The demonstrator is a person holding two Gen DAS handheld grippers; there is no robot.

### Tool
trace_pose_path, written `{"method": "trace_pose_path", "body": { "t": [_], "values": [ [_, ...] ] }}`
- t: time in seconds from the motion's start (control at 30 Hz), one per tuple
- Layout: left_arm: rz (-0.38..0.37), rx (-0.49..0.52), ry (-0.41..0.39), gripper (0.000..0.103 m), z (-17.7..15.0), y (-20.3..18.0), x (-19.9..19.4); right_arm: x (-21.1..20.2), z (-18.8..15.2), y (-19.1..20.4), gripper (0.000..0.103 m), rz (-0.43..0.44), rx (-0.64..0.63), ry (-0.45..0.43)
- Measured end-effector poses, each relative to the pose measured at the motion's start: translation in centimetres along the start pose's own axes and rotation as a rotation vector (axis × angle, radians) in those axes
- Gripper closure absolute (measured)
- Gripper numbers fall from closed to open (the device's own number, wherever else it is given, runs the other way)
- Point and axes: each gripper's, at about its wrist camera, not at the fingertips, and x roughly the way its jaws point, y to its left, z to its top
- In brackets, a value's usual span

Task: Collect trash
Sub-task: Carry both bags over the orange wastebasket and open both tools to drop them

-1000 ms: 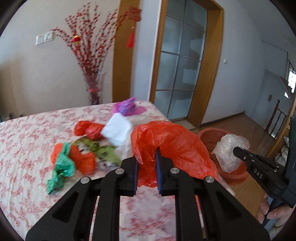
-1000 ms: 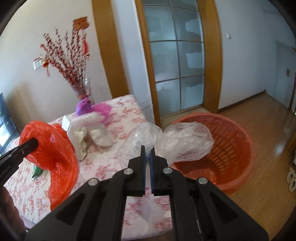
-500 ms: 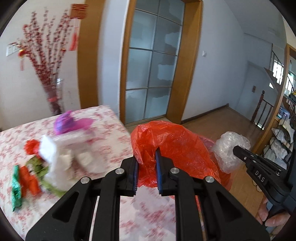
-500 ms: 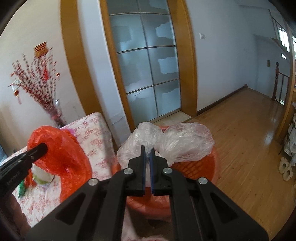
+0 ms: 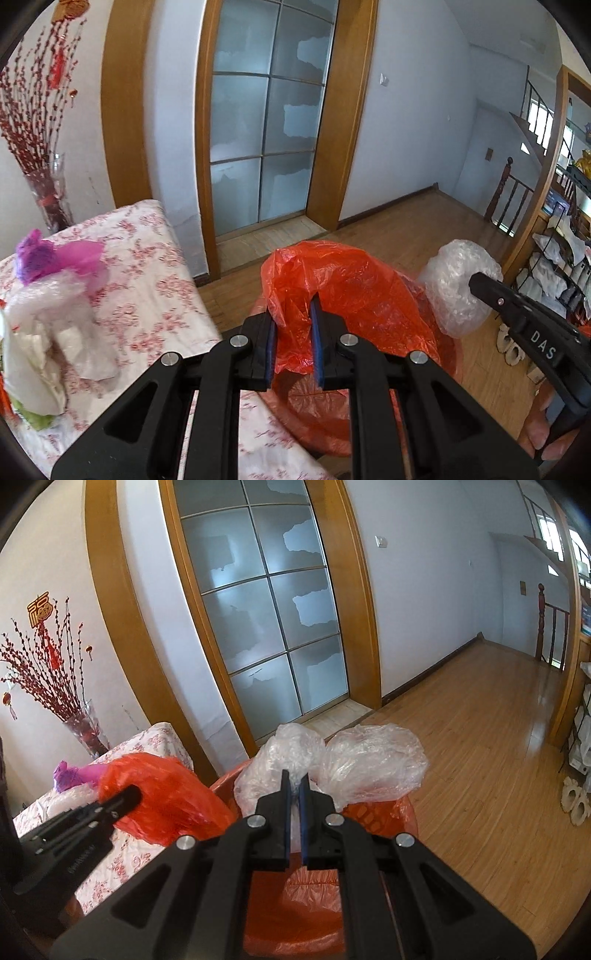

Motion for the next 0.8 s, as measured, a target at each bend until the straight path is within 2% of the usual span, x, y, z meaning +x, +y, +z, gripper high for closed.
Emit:
{"method": "trace_pose_path", "body": {
  "t": [0.33, 0.5, 0.53, 0.57, 0.63, 0.73, 0.8],
  "values": [
    [-0.037, 0.011, 0.039, 0.088, -0.4, -1.3, 2.5, 1.7, -0.2, -1.6, 0.097, 0.006, 0.036, 0.016],
    [-0.038, 0.004, 0.068, 0.085, -0.9, -1.3, 3.4, 2.8, -0.5, -2.5, 0.093, 0.018, 0.066, 0.033],
    [-0.038, 0.003, 0.072, 0.081, -0.9, -1.2, 3.5, 3.0, -0.5, -2.8, 0.090, 0.023, 0.072, 0.036],
    [-0.039, 0.001, 0.076, 0.077, -0.9, -1.2, 3.6, 3.1, -0.4, -2.6, 0.076, 0.025, 0.079, 0.037],
    [-0.042, -0.008, 0.083, 0.064, -1.0, -1.0, 3.9, 3.2, -0.5, -3.1, 0.061, 0.030, 0.102, 0.035],
    [-0.036, -0.006, 0.090, 0.054, -1.2, -1.0, 3.9, 3.2, -0.8, -3.4, 0.059, 0.024, 0.114, 0.036],
    [-0.027, -0.010, 0.092, 0.051, -1.3, -0.7, 3.9, 3.2, -0.9, -3.6, 0.056, 0.006, 0.109, 0.031]
  ]
}}
